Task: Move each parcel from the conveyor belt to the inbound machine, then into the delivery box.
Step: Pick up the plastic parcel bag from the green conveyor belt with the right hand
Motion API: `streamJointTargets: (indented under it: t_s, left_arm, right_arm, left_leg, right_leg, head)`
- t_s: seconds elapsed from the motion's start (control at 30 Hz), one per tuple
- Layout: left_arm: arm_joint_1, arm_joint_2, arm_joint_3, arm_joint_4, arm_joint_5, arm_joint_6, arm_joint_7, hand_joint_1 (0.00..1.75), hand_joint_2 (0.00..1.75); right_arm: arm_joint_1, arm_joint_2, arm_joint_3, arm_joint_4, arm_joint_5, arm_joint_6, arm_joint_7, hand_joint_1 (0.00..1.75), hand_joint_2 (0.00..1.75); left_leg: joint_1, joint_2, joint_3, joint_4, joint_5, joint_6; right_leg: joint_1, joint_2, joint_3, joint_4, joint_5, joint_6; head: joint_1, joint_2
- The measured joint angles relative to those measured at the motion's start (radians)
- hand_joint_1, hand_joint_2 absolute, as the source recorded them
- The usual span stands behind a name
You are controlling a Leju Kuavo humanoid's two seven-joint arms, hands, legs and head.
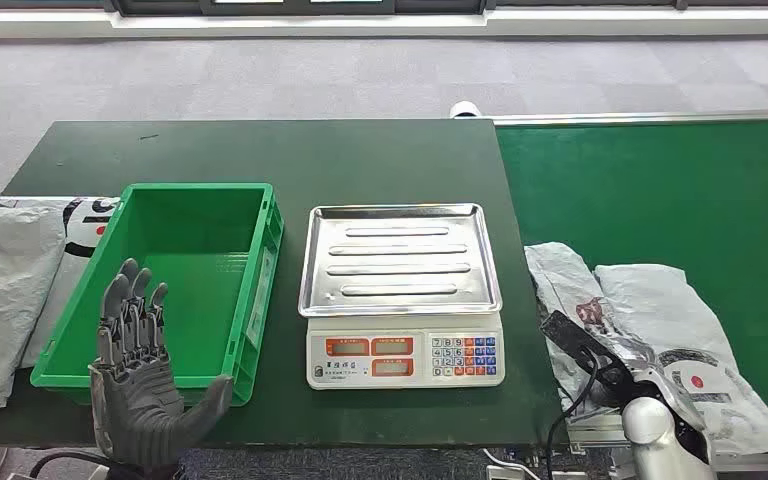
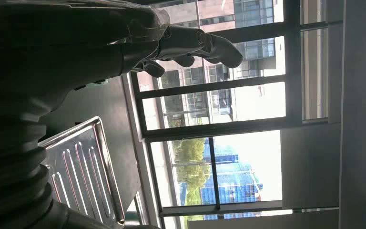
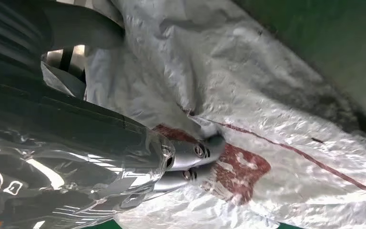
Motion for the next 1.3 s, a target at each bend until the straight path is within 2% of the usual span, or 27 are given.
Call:
streamJointTargets:
  t_s: [0.3, 0.93, 1.07, 1.3]
  left_arm:
    - [0.004, -0.003, 0.0, -0.006, -0.005, 0.01, 0.003, 0.0, 1.75]
    - [0.004, -0.002, 0.0, -0.005, -0.003, 0.017, 0.0, 0.0, 1.75]
    - [0.008, -0.002, 0.002, -0.012, -0.003, 0.029, -0.002, 0.0, 1.75]
    - [0.033, -0.01, 0.014, -0.043, -0.014, 0.031, 0.0, 0.0, 1.75]
  right_arm:
    - [0.075, 0.004, 0.049, -0.148, 0.012, 0.024, 0.004, 1.75, 1.75]
    - [0.081, 0.005, 0.054, -0.162, 0.009, 0.016, 0.001, 1.75, 1.75]
    - [0.081, 0.015, 0.063, -0.191, 0.035, -0.05, 0.007, 1.75, 1.75]
    - [0.079, 0.059, 0.063, -0.31, 0.064, -0.265, -0.016, 1.75, 1.75]
  left_leg:
    - [0.0, -0.001, 0.0, 0.0, 0.0, 0.0]
    - [0.0, -0.001, -0.001, 0.0, 0.0, 0.0]
    - [0.0, 0.0, -0.007, 0.0, -0.001, 0.001]
    - [0.0, -0.001, 0.001, 0.0, -0.001, 0.0]
  right_leg:
    - [0.0, -0.001, 0.0, 0.0, -0.001, 0.001]
    - [0.0, -0.001, 0.0, 0.0, -0.001, 0.001]
    - [0.0, -0.001, 0.0, 0.0, -0.002, 0.0]
    - [0.0, -0.001, 0.0, 0.0, -0.001, 0.0]
  head:
    - [0.0, 0.0]
    - [0.0, 0.0]
    - [0.0, 0.0]
    - [0.0, 0.0]
